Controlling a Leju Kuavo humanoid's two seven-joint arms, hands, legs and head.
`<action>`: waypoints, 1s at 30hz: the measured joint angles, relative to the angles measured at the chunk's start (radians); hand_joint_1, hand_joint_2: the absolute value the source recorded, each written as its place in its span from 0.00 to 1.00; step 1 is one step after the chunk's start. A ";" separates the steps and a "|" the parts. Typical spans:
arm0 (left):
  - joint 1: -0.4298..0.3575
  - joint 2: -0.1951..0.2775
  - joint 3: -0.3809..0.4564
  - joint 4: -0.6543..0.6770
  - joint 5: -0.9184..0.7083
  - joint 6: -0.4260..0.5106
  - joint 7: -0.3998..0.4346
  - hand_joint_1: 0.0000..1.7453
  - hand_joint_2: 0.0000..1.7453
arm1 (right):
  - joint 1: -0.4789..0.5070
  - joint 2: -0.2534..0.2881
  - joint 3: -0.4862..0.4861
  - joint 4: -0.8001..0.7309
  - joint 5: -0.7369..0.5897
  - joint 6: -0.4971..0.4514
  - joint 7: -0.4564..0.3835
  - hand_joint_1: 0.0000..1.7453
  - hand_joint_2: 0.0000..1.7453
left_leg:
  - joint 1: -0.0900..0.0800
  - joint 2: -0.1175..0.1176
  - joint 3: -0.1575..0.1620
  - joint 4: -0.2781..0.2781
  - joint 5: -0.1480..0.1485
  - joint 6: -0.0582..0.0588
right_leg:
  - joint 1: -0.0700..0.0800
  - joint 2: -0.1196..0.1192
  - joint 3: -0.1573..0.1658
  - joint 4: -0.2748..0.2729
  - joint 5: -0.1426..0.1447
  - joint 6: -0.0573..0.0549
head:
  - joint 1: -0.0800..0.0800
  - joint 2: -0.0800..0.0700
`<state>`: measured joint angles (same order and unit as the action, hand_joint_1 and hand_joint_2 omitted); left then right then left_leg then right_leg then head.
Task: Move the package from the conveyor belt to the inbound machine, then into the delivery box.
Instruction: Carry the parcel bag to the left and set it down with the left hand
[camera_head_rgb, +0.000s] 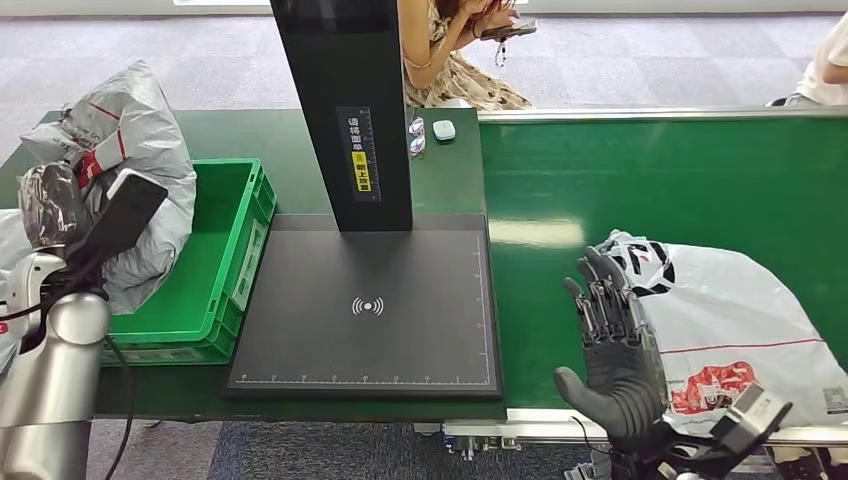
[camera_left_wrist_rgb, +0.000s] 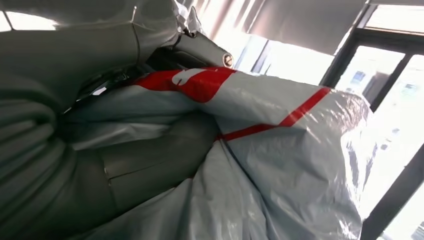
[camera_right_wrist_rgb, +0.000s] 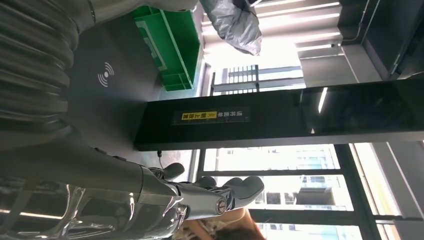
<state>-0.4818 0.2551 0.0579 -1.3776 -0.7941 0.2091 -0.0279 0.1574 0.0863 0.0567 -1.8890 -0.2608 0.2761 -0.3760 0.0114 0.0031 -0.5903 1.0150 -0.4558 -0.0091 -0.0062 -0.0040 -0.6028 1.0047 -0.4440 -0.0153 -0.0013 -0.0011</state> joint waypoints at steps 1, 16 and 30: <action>-0.026 0.003 0.001 0.031 -0.017 -0.010 0.008 1.00 1.00 | -0.003 0.002 0.000 0.002 0.000 0.002 0.001 0.00 1.00 | 0.000 0.000 0.000 0.000 0.000 0.000 | 0.000 0.000 0.000 0.000 0.000 0.000 | 0.000 0.000; -0.215 0.011 -0.028 0.354 -0.114 -0.074 0.051 1.00 1.00 | -0.021 0.021 -0.002 0.005 0.001 0.020 0.021 0.00 1.00 | 0.000 0.001 0.000 0.000 0.000 0.000 | 0.000 0.001 -0.001 0.000 0.000 0.000 | 0.000 0.000; -0.229 0.059 -0.098 0.523 -0.149 -0.284 0.111 0.20 1.00 | -0.019 0.031 -0.019 0.006 0.004 0.035 0.030 0.00 1.00 | 0.000 0.002 0.000 0.000 0.000 0.000 | 0.000 0.002 -0.001 0.000 0.000 0.000 | 0.000 0.000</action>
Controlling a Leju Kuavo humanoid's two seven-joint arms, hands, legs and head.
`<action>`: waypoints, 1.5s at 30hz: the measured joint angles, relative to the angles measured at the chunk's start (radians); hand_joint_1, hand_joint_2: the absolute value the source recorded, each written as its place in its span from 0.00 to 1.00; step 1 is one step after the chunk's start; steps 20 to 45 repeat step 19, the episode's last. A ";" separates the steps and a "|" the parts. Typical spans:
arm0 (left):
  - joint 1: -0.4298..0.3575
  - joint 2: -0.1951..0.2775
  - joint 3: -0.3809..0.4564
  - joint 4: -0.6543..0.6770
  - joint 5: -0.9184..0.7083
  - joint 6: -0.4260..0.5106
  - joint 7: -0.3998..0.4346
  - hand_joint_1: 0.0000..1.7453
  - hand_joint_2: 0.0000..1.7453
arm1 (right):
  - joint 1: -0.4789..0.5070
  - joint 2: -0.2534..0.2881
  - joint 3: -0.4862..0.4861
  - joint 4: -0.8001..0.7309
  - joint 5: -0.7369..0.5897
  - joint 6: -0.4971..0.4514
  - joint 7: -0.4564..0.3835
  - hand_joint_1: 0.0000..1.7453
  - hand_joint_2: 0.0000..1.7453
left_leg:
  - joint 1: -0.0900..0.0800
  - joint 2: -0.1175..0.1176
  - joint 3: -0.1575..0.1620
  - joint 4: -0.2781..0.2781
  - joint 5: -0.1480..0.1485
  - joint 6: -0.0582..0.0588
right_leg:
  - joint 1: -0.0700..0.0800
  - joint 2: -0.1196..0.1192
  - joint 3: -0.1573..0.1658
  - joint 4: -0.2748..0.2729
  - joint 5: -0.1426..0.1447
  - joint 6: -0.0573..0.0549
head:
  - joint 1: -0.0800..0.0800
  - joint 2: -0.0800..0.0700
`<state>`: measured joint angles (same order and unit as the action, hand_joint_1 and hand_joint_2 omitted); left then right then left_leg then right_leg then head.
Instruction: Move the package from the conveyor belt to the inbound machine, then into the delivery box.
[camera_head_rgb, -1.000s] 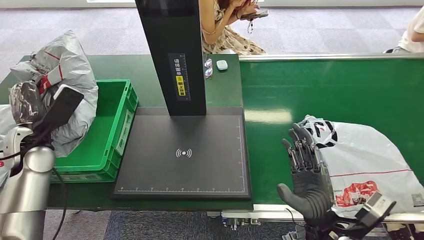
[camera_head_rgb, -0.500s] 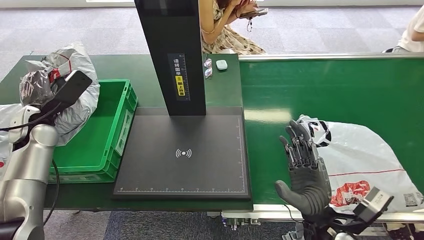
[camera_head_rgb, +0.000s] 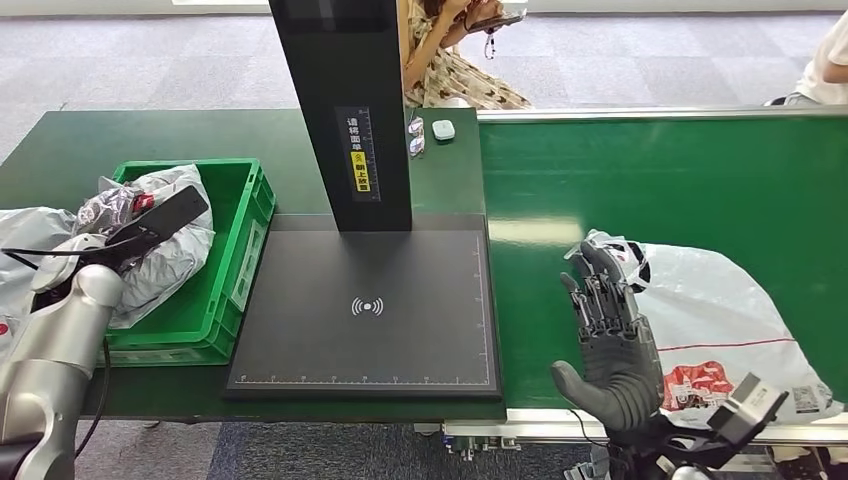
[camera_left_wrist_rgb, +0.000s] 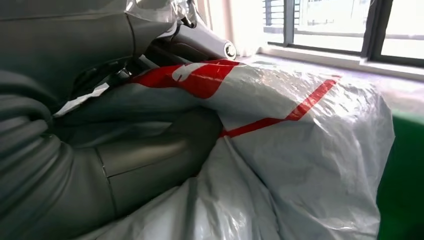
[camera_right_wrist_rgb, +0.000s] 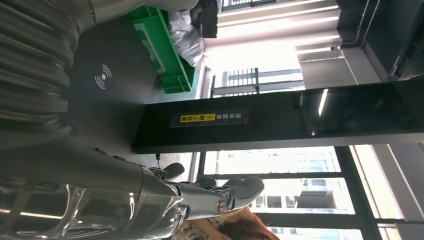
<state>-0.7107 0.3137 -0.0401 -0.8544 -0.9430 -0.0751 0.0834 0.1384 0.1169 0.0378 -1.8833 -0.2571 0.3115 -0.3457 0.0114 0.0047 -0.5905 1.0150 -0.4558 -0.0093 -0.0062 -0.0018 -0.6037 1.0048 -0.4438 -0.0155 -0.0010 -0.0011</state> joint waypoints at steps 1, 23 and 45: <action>-0.005 0.002 -0.008 0.011 -0.005 -0.014 0.003 0.12 1.00 | -0.001 0.000 0.000 0.001 0.000 0.001 0.000 0.00 1.00 | 0.000 0.000 0.000 0.000 0.000 0.000 | 0.000 0.000 0.000 0.000 0.000 0.000 | 0.000 0.000; 0.023 -0.017 0.000 -0.114 0.137 0.262 -0.066 0.00 1.00 | 0.011 0.006 -0.003 0.002 0.015 -0.025 0.009 0.00 1.00 | 0.000 0.000 0.000 0.000 0.000 0.000 | 0.000 0.000 0.000 0.000 0.000 0.000 | 0.000 0.000; 0.023 -0.017 0.000 -0.114 0.137 0.262 -0.066 0.00 1.00 | 0.011 0.006 -0.003 0.002 0.015 -0.025 0.009 0.00 1.00 | 0.000 0.000 0.000 0.000 0.000 0.000 | 0.000 0.000 0.000 0.000 0.000 0.000 | 0.000 0.000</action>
